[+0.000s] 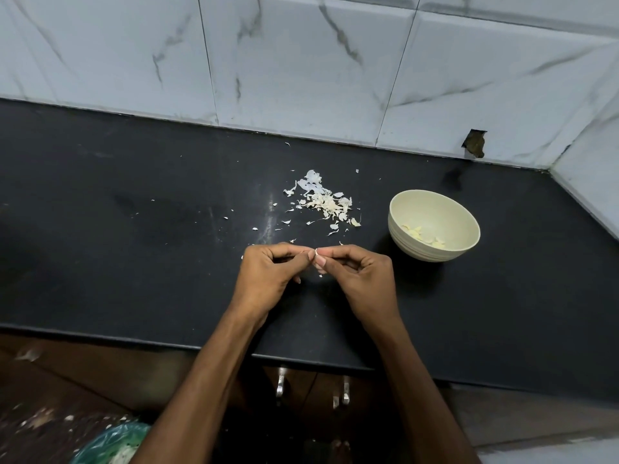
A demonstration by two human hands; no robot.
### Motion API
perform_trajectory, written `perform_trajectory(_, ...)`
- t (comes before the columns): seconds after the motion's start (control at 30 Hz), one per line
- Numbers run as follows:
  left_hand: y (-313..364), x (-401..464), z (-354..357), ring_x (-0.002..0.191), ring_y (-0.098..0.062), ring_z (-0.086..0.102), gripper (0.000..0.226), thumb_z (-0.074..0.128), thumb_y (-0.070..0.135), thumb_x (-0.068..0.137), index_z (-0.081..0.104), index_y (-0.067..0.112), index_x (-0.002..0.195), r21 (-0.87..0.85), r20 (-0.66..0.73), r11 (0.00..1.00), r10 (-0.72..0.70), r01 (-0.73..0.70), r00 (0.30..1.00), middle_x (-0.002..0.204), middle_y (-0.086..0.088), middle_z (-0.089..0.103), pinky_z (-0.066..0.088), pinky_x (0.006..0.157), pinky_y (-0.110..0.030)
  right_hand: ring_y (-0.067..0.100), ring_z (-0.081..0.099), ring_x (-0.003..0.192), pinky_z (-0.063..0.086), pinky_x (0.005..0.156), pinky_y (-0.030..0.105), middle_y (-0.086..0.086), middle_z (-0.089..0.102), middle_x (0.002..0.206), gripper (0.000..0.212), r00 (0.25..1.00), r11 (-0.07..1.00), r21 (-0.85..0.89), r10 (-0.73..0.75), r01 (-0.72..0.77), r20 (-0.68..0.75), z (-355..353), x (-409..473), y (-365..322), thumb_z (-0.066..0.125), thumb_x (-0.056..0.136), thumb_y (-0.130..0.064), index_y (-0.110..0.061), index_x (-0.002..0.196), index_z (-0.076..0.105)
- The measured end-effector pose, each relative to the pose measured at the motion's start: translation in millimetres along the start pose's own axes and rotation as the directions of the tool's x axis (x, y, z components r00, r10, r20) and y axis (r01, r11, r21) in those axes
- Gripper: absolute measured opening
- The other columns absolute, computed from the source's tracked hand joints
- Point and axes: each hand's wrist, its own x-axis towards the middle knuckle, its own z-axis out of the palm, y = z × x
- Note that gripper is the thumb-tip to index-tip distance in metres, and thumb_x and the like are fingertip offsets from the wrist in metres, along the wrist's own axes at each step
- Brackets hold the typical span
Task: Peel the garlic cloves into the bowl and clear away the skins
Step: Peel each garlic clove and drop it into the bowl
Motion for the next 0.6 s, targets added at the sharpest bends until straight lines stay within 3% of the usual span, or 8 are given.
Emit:
perform_trajectory(0.2,1,-7,1,0.074,-0.013,0.062,0.014,0.071,0.012,0.096,0.081,0.002,0.097,-0.075,0.053,0.997,0.009,-0.005,0.999,0.088,-0.016,0.078,0.052,0.065,-0.029,0.023,0.077,0.087,0.062,0.082,0.030,0.009,0.081,0.092,0.013,0.998,0.995,0.073,0.067,-0.067,0.000,-1,1,1,0.078,0.090,-0.001,-0.002,0.103,0.078)
perform_trajectory(0.33,-2,-8,4,0.070,-0.011,0.064,0.005,0.078,0.009,0.091,0.082,0.008,0.093,0.033,-0.036,0.998,0.051,-0.050,0.998,0.086,-0.005,0.079,0.053,0.064,-0.027,0.022,0.076,0.083,0.063,0.081,0.034,0.012,0.079,0.089,0.009,0.995,0.993,0.066,0.098,-0.097,-0.017,0,1,2,0.075,0.091,0.001,-0.002,0.100,0.077)
perform_trajectory(0.47,-11,-8,-3,0.077,-0.014,0.068,0.010,0.085,0.009,0.083,0.082,0.015,0.090,0.164,-0.181,0.979,0.152,-0.123,0.972,0.084,0.001,0.078,0.054,0.074,-0.027,0.020,0.077,0.084,0.061,0.083,0.034,0.004,0.079,0.088,0.009,0.993,0.996,-0.093,-0.024,0.014,-0.114,-11,-3,-7,0.077,0.092,-0.004,-0.009,0.099,0.078)
perform_trajectory(0.6,-16,-7,-8,0.098,-0.014,0.071,0.030,0.072,-0.006,0.090,0.082,0.017,0.106,0.339,-0.160,0.908,0.313,-0.246,0.936,0.100,0.010,0.078,0.055,0.088,-0.032,0.012,0.075,0.080,0.058,0.080,0.021,0.001,0.079,0.091,0.009,0.947,0.966,-0.215,-0.194,0.140,-0.257,-56,3,-47,0.074,0.094,-0.004,-0.008,0.101,0.078)
